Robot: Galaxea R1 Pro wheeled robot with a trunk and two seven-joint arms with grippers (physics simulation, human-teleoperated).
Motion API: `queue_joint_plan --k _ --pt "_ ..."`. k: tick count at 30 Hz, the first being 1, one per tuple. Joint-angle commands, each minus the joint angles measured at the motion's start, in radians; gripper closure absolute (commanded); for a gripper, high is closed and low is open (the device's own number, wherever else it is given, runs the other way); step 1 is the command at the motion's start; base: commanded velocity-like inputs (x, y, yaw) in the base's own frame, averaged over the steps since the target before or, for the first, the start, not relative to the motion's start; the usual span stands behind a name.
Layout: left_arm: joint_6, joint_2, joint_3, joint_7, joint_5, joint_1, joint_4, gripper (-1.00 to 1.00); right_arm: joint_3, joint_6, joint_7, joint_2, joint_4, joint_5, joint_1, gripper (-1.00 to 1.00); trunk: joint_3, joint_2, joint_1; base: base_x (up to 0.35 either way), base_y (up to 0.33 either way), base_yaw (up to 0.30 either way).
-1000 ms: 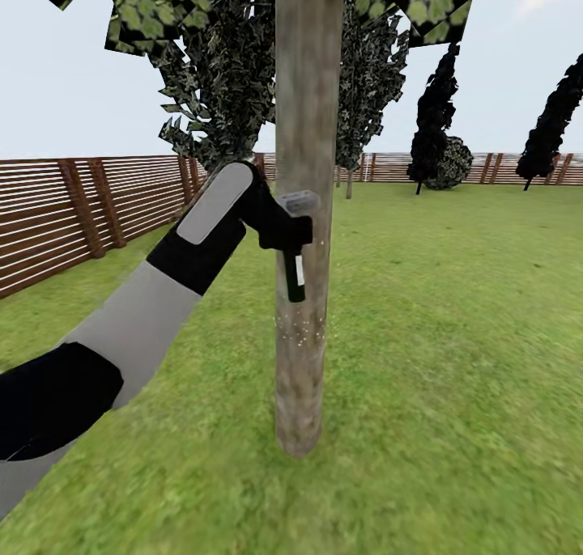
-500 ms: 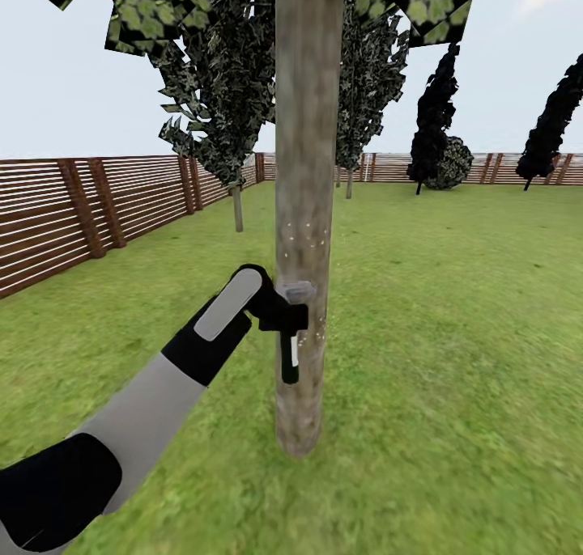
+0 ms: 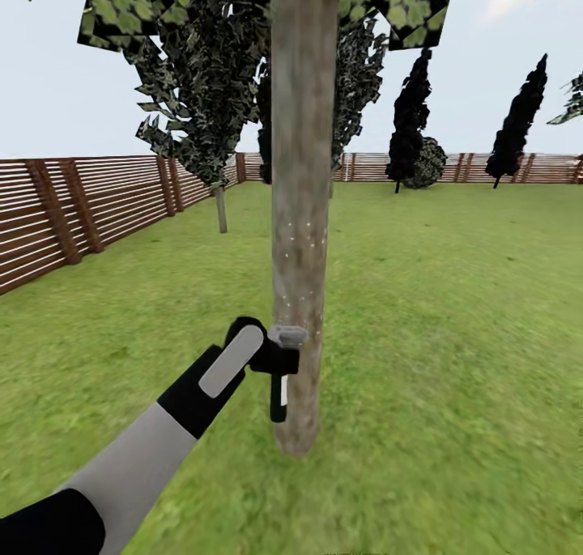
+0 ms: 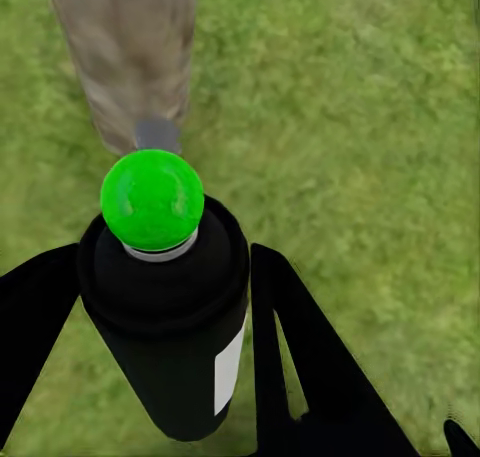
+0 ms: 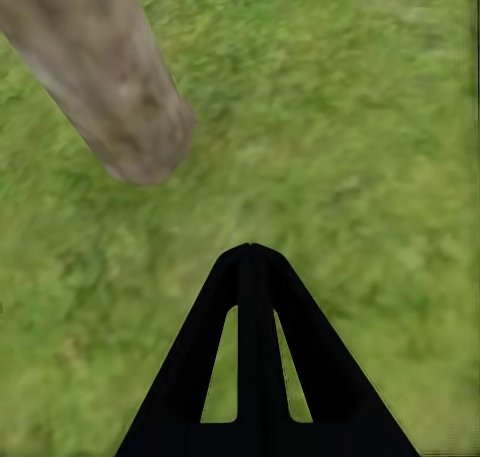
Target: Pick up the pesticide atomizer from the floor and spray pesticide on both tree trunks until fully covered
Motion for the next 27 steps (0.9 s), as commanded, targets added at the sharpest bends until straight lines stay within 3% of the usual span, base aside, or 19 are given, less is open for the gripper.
queue_joint_plan --k 1,12,18,27 --pt "0.001 0.001 -0.001 0.002 0.0 0.004 -0.001 1.0 0.007 -0.004 -0.006 -0.001 0.0 -0.008 -0.001 1.0 -0.002 -0.002 0.001 0.0 0.332 -0.244" --pt "0.001 0.016 0.0 -0.008 -0.008 0.008 0.004 1.0 0.005 -0.004 -0.006 -0.001 0.0 -0.009 -0.001 1.0 -0.002 -0.002 0.001 0.072 0.336 -0.244" --pt "-0.022 0.023 0.0 -0.064 -0.01 0.027 0.025 1.0 0.005 -0.004 -0.006 -0.001 0.0 -0.009 -0.001 1.0 -0.002 -0.002 0.001 0.082 0.347 -0.244" --pt "-0.038 0.023 -0.001 -0.068 -0.01 0.031 0.029 1.0 0.005 -0.004 -0.007 -0.001 0.0 -0.009 -0.001 1.0 -0.002 -0.002 0.001 -0.053 0.35 -0.244"
